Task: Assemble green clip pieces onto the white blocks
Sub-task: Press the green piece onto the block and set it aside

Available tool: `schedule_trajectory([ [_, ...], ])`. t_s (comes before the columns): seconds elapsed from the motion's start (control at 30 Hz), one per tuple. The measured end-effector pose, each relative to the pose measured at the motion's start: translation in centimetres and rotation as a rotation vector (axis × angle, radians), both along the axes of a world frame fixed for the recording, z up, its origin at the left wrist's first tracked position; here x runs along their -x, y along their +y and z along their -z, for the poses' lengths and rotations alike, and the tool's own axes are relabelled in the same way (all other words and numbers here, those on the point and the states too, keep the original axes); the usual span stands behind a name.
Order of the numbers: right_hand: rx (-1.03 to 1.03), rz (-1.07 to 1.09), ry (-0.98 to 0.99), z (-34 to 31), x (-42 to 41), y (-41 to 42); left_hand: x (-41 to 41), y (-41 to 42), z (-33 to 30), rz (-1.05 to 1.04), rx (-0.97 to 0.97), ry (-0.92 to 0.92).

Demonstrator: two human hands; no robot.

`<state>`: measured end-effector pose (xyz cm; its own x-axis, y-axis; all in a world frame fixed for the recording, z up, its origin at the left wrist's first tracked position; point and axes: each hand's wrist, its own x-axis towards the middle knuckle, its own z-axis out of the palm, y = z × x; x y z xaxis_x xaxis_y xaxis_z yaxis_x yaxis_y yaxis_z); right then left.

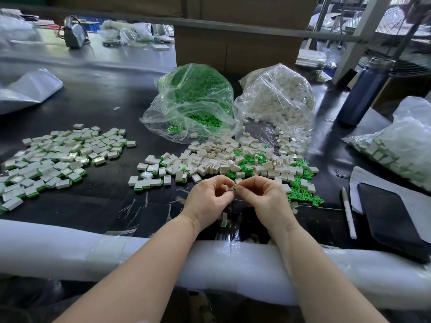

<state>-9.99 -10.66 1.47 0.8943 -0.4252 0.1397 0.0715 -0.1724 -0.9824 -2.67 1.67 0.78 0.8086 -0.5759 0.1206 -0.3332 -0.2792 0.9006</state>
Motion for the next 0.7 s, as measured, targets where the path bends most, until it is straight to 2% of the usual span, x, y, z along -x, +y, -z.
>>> schedule_trajectory([
  [0.53, 0.031, 0.009, -0.015, 0.28, -0.15, -0.16, -0.07, -0.04, -0.03, 0.041, 0.054, 0.032],
  [0.7, 0.063, -0.094, 0.031, 0.29, -0.23, -0.01, -0.10, -0.04, 0.03, 0.105, 0.084, 0.018],
])
